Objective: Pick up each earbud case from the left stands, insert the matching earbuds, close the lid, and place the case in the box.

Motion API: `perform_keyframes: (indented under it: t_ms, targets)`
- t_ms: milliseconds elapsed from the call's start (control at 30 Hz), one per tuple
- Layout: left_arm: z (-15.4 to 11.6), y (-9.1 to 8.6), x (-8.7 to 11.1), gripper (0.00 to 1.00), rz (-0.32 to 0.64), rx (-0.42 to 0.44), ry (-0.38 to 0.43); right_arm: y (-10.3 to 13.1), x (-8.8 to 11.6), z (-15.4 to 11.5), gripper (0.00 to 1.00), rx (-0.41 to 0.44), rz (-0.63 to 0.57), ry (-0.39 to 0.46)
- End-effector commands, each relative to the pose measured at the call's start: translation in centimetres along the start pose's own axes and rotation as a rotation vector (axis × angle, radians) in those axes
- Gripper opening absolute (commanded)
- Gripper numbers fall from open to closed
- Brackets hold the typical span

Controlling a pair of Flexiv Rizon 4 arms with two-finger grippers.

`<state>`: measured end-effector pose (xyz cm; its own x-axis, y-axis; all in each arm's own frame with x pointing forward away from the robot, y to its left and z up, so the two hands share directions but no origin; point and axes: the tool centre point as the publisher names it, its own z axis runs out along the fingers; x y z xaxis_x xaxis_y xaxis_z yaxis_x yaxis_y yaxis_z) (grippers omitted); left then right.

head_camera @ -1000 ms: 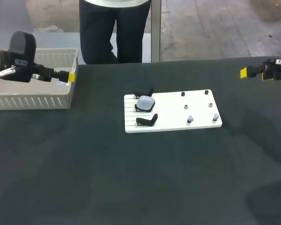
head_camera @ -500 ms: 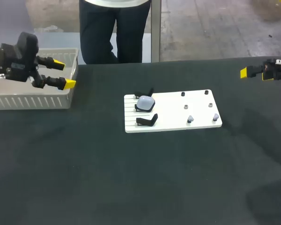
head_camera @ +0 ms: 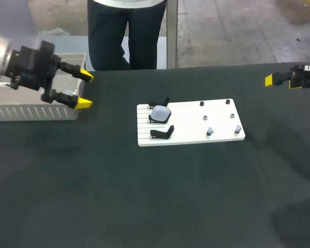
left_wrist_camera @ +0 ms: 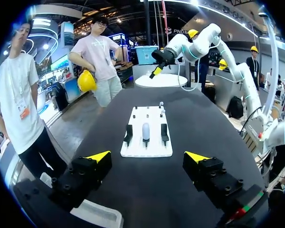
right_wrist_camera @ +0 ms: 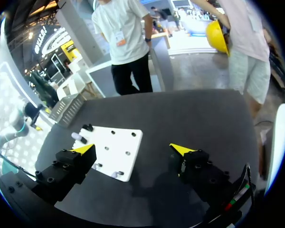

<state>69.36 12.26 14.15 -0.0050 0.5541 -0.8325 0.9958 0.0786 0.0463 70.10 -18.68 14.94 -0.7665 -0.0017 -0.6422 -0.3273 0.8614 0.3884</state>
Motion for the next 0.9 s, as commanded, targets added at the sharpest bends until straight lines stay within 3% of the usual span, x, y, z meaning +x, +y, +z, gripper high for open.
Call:
perform_keyframes:
  t_ms: [33,533,600,900]
  targets:
    - [3.0,0.5,-0.8,1.00,-0.017,0.028,0.015,0.1,0.0,0.0,1.00,0.006,0.001,-0.001]
    - [7.9,-1.7,0.1,1.00,-0.035,-0.049,-0.047,0.1,0.0,0.0,1.00,0.006,0.001,-0.001]
    - [8.4,-1.9,0.1,1.00,-0.063,-0.042,-0.016,0.1,0.0,0.0,1.00,0.006,0.001,-0.001]
    - [8.4,-1.9,0.1,1.00,-0.063,-0.042,-0.016,0.1,0.0,0.0,1.00,0.006,0.001,-0.001]
